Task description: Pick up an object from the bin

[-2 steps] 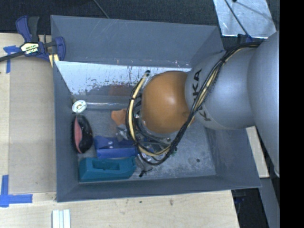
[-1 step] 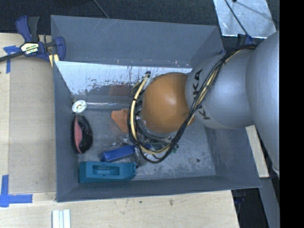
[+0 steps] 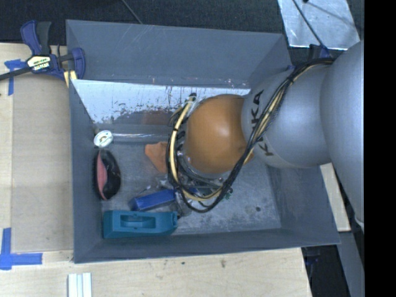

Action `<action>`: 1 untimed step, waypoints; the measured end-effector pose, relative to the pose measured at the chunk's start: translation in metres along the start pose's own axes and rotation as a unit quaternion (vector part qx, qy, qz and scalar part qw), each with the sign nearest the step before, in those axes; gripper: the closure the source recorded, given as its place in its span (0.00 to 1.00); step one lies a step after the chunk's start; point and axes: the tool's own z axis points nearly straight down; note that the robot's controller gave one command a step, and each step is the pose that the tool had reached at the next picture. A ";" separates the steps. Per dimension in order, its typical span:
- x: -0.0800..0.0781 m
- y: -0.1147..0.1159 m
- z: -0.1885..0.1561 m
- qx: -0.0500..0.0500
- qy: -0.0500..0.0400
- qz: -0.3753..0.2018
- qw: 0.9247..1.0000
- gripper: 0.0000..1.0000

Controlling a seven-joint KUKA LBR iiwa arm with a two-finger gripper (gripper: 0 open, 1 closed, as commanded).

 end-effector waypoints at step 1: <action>0.001 0.000 -0.003 0.000 0.000 0.000 1.000 1.00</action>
Offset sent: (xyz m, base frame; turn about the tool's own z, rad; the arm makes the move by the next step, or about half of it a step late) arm -0.0001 0.0000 0.0163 0.0000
